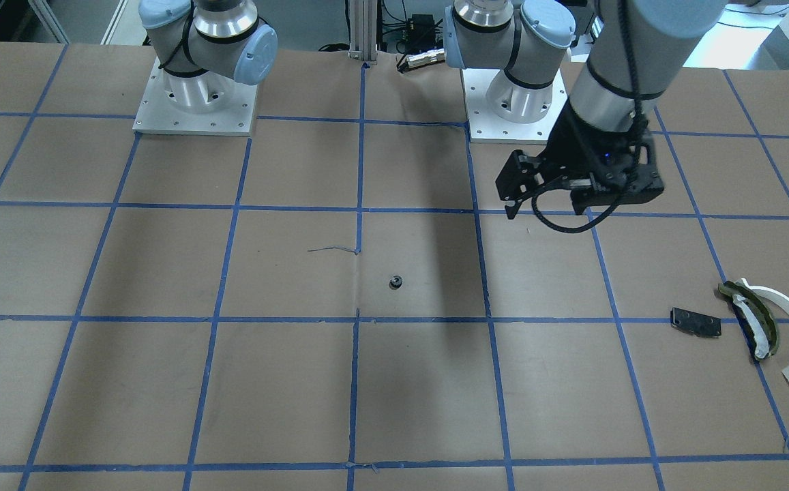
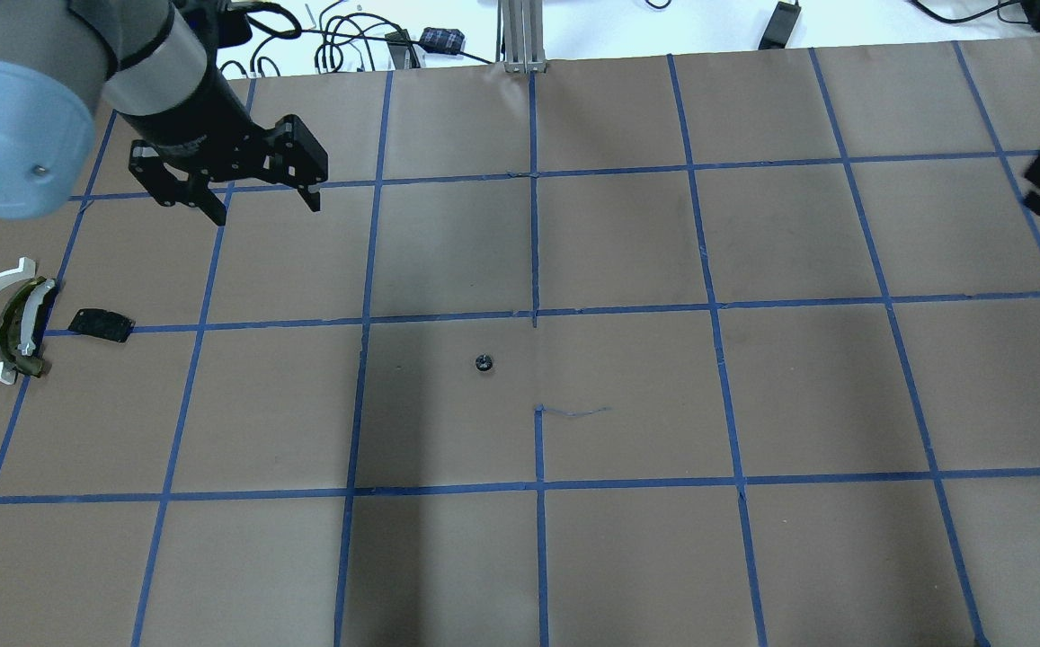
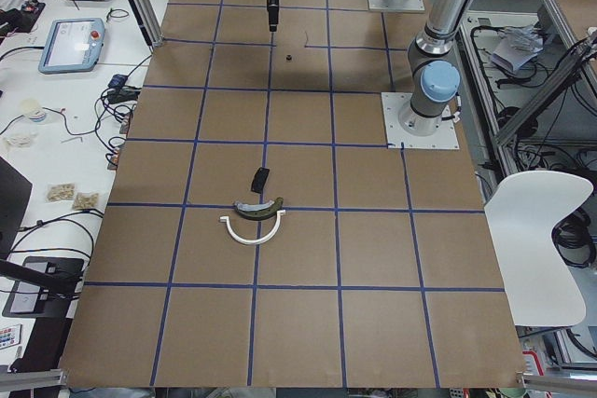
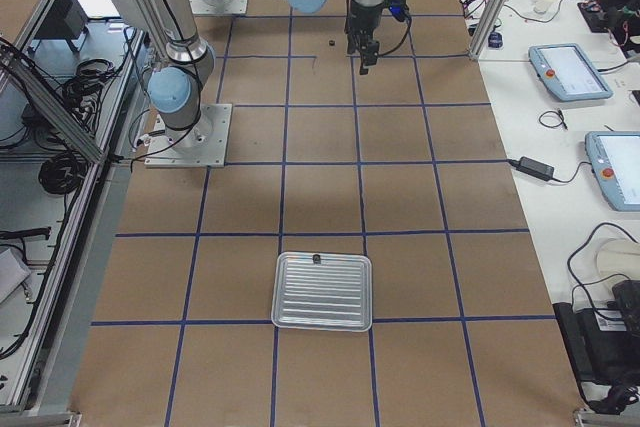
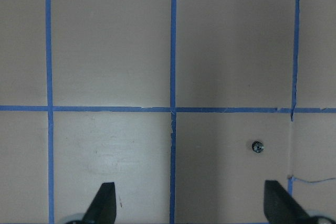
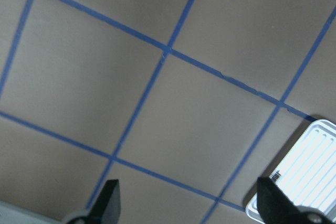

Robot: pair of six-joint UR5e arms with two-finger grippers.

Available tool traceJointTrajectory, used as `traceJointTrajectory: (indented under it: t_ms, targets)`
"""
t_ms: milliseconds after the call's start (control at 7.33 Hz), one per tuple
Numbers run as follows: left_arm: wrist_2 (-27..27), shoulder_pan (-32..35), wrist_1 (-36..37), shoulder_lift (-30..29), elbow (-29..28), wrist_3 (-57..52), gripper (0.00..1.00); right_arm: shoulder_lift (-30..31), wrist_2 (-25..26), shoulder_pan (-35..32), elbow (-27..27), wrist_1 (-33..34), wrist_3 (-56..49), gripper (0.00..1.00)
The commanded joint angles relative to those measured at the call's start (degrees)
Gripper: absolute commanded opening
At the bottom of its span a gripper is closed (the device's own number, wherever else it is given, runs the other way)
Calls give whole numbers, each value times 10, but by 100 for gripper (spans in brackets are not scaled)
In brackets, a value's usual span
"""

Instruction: Place bearing gear from tray to pile

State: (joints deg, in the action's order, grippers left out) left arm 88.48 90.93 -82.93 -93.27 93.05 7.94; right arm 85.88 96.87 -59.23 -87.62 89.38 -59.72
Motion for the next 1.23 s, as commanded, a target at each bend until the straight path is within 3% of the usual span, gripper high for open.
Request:
traceJointTrajectory:
  t_ms: [0,273,409,1091]
  targets:
    - [0,85,112,-41,77,41,100,-52,-25,168,-7,55,-342,90]
    - [0,123,265,-86,173,60,100,-151,-106,268,-5,76,-558,87]
    - [-1,154,325,-106,187,106,100,-189,-108,297,-5,89,-622,86]
    - [1,183,391,-203,183,124,100,-268,-136,323,-10,159,-789,84]
